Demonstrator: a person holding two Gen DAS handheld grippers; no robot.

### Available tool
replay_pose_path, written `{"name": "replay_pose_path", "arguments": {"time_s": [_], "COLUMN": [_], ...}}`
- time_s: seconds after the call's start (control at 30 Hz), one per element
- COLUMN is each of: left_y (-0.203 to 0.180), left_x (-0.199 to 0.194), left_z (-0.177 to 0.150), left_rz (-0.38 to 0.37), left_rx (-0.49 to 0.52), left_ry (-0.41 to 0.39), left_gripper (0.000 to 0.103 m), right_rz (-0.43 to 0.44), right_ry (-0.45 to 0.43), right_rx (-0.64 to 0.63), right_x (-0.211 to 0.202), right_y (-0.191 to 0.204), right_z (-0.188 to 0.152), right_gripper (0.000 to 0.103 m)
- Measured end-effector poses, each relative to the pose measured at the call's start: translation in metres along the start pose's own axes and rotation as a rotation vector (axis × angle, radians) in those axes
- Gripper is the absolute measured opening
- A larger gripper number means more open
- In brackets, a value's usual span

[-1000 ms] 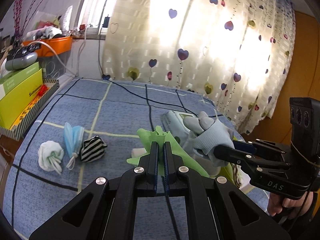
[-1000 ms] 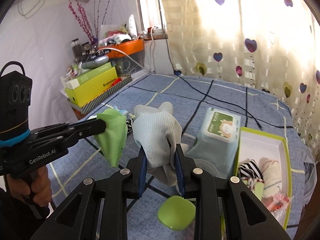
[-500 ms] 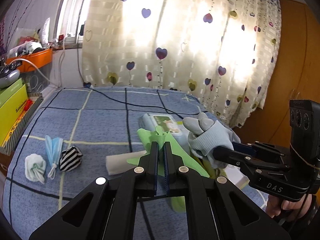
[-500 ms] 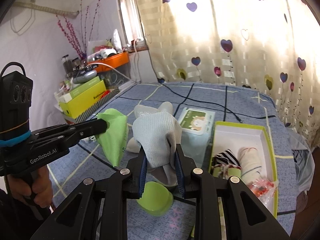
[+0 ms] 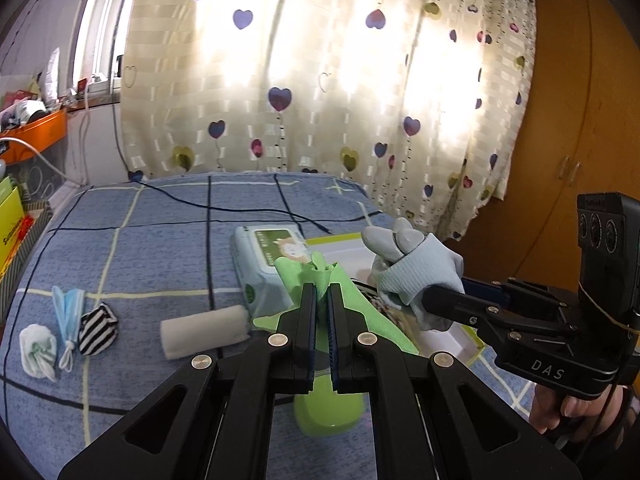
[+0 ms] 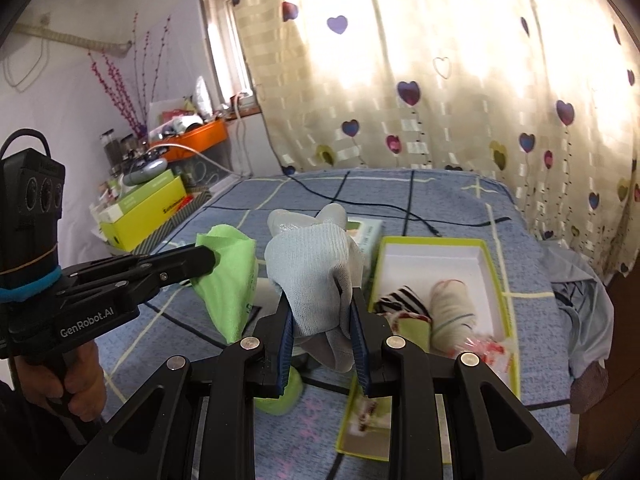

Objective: Organize soft objects
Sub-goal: 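Carry the green cloth and grey sock over the white box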

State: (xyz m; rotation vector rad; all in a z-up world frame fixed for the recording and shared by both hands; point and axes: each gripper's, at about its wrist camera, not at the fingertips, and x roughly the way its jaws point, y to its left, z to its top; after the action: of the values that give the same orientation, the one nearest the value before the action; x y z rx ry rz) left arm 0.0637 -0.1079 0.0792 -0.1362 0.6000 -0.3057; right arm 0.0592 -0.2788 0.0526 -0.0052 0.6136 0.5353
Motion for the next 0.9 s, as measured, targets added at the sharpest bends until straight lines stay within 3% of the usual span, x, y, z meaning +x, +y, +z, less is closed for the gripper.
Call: {"name": "replay_pose_path", "arguments": {"time_s": [0.5,0.9], "left_y": [-0.033,-0.082], "left_x": [0.020,0.057], "left_z": [-0.001,-0.020], "left_rz": [-0.063,-0.142], "left_rx": [0.048,0.120], "left_ry": [0.040,0.155], "left_gripper": [0.005,0.005], "right_rz": [-0.046,-0.129], "right_ry": [-0.008,0.032], "right_rx": [0.047,0.145], "right_x": [-0.012,-0.025], "right_y": [-0.030,-0.086], "right_z": [-0.013,-0.046], "right_gripper": [0.024,0.024]}}
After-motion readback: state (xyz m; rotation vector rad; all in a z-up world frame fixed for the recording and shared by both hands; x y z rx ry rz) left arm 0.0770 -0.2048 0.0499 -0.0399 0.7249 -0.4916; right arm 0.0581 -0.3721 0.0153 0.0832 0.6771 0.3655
